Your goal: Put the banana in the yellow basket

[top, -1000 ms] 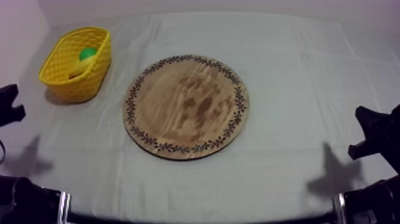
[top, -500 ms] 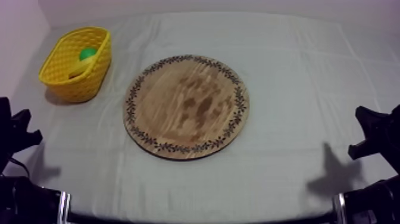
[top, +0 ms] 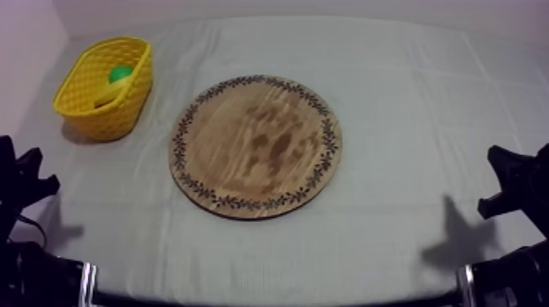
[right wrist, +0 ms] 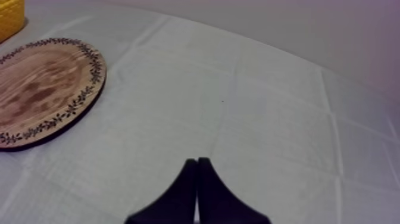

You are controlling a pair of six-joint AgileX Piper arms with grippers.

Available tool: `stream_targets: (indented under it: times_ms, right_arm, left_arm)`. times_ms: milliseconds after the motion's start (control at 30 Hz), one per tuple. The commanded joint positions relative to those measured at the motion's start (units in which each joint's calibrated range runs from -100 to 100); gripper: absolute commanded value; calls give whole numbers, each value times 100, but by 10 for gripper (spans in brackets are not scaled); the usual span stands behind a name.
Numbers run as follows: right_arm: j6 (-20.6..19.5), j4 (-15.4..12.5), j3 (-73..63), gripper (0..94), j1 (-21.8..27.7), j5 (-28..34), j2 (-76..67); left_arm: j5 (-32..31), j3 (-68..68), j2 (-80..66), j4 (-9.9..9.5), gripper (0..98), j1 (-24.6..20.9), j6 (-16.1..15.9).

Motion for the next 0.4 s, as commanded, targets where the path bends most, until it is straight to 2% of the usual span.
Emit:
stream_targets:
  times_ms: [0,200,367]
  right_arm:
    - [-1,0,-3,3,0,-6,0]
    - [-1,0,-3,3,0,-6,0]
    - [-1,0,-3,3,0,-6,0]
  left_arm:
    - [-19,13,-1,-3,0,12,46]
    - [-43,23,-2,-9,0,99,187]
    - [-45,24,-2,-10,0,104,174]
